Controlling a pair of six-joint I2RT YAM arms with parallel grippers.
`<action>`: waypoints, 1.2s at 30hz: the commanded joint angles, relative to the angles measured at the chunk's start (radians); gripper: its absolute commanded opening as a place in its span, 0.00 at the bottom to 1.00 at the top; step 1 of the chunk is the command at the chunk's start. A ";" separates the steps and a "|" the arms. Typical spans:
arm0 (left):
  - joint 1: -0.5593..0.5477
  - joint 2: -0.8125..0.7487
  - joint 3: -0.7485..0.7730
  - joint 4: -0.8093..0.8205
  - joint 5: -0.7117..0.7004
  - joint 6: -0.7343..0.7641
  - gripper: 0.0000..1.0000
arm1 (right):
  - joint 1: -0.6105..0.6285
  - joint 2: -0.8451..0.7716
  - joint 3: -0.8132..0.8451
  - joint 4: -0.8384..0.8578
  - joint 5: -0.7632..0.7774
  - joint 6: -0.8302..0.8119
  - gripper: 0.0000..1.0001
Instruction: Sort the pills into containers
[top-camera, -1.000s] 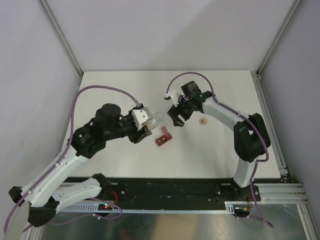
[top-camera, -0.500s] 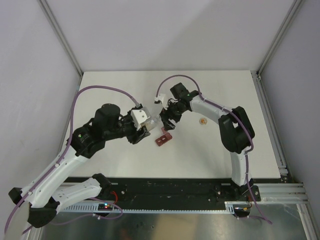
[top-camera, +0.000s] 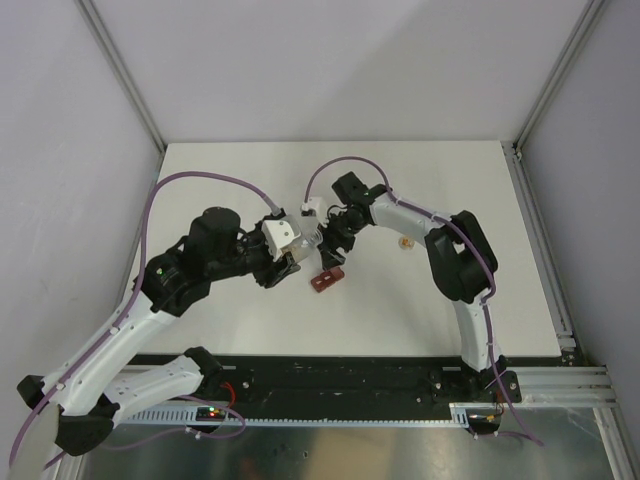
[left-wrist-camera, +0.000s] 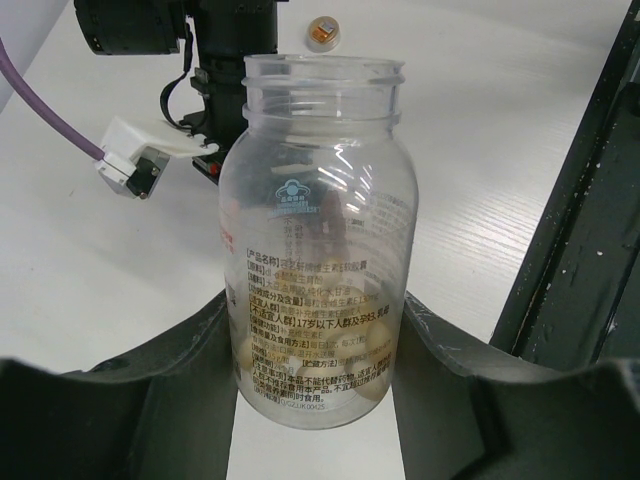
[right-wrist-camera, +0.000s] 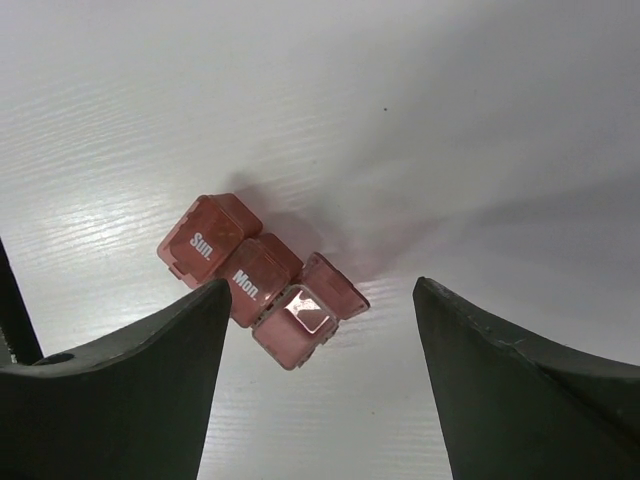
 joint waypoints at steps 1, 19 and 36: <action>0.009 -0.010 0.014 0.017 0.024 0.017 0.00 | 0.007 0.019 0.052 -0.017 -0.063 -0.023 0.77; 0.010 -0.013 0.011 0.016 0.023 0.018 0.00 | -0.015 -0.019 0.043 -0.068 -0.085 -0.044 0.33; 0.009 0.011 0.017 0.018 0.020 0.021 0.00 | -0.071 -0.120 -0.037 -0.077 -0.091 -0.049 0.09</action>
